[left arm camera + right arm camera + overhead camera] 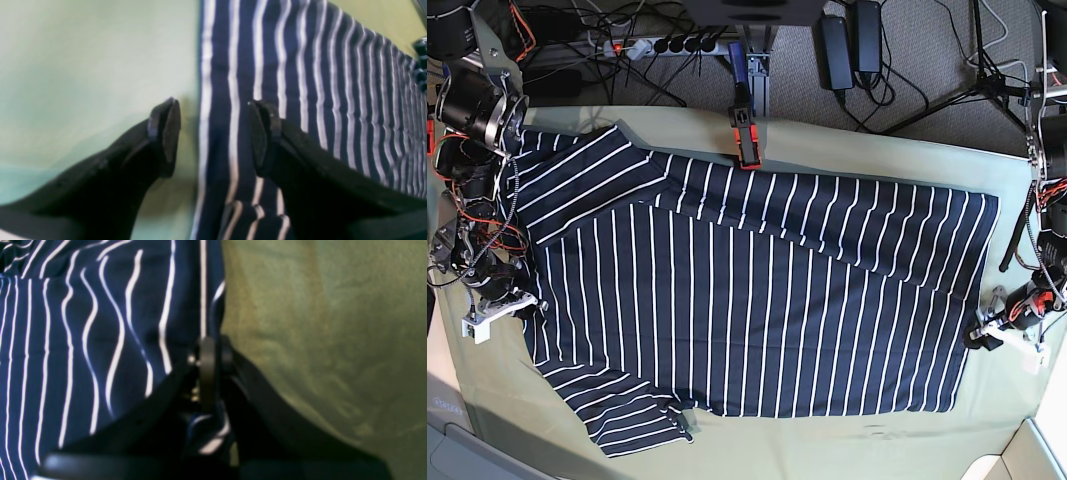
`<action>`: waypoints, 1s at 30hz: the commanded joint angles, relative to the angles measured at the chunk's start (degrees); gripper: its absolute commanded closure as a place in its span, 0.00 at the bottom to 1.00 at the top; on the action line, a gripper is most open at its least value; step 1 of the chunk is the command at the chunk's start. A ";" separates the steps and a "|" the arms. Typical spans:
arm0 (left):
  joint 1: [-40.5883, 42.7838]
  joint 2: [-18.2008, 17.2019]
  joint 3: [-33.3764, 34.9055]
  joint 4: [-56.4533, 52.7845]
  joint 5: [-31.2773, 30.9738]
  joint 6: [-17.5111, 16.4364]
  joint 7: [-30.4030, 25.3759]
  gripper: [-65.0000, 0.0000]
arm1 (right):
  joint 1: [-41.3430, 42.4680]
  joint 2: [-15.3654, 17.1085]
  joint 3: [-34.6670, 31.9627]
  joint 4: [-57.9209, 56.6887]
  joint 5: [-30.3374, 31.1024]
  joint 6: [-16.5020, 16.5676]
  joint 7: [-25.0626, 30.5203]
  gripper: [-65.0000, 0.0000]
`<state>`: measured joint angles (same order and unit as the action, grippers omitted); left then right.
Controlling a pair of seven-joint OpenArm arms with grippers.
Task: Fold the T-shirt properly
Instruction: 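Lower both grippers to the shirt's side edges and grasp them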
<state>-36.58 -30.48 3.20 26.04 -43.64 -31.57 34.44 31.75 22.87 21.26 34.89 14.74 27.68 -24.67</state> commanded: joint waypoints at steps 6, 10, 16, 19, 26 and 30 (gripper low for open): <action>-2.54 -0.48 -0.22 0.13 0.96 0.52 -1.18 0.45 | 1.42 1.09 0.09 0.90 1.36 2.32 0.48 1.00; -2.47 0.68 -0.22 0.13 0.66 0.52 -1.07 0.45 | 1.40 1.09 0.09 0.90 2.38 2.29 0.46 1.00; -2.43 2.49 -0.22 0.13 1.97 0.52 -1.29 0.45 | 1.40 1.09 0.09 0.90 2.40 2.29 0.46 1.00; -2.45 2.99 -0.22 0.13 1.92 0.55 -1.36 0.45 | 1.40 1.09 0.09 0.90 2.40 2.29 0.48 1.00; -2.45 3.02 -0.22 0.13 0.81 0.55 -1.60 0.46 | 1.40 1.09 0.09 0.90 2.40 2.29 0.48 1.00; -2.45 2.99 -0.22 0.13 0.22 0.55 -1.60 0.73 | 1.40 1.09 0.09 0.90 2.43 2.29 0.48 1.00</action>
<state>-37.17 -26.79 3.16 25.43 -42.59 -31.35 33.78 31.59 22.85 21.26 34.87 16.69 27.68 -24.86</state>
